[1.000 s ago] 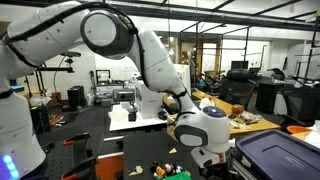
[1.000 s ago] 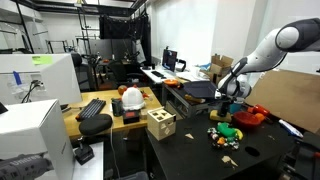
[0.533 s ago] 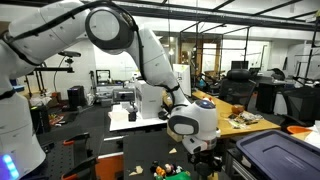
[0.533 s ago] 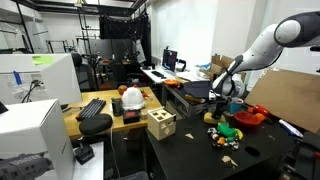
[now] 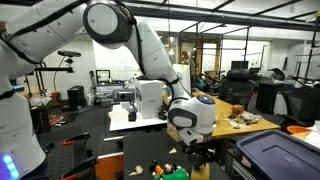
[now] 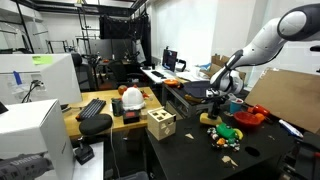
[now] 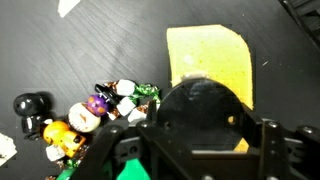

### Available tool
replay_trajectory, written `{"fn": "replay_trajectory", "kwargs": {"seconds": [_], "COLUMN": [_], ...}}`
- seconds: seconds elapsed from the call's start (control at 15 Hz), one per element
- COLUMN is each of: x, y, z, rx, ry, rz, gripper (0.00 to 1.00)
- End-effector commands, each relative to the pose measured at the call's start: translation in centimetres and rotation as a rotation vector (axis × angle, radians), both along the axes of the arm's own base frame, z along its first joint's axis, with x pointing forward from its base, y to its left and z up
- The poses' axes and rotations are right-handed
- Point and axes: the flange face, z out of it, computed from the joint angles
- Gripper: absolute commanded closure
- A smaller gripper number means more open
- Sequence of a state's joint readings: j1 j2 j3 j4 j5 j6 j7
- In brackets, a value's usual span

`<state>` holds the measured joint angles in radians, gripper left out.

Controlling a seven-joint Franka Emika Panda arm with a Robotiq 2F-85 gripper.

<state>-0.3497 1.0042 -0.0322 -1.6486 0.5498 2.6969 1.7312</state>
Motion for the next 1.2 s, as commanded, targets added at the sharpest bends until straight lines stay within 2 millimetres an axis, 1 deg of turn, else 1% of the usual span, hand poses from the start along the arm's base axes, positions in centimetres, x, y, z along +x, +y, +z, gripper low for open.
{"fn": "replay_trajectory", "kwargs": {"seconds": [0.0, 0.27, 0.47, 0.73, 0.93, 1.13], "x": [0.0, 0.3, -0.1, -1.2, -2.5, -3.5], "y": [-0.4, -1.4, -2.4, -5.0, -7.3, -8.8], "z": [1.6, 2.0, 2.0, 1.7, 1.6, 1.2], "rx": [-0.112, -0.24, -0.271, -0.235, -0.225, -0.19], "ry": [-0.035, -0.05, -0.035, -0.018, -0.012, -0.007], "rz": [-0.038, -0.092, -0.171, -0.264, -0.336, -0.375], "gripper": [0.48, 0.48, 0.48, 0.48, 0.48, 0.48]}}
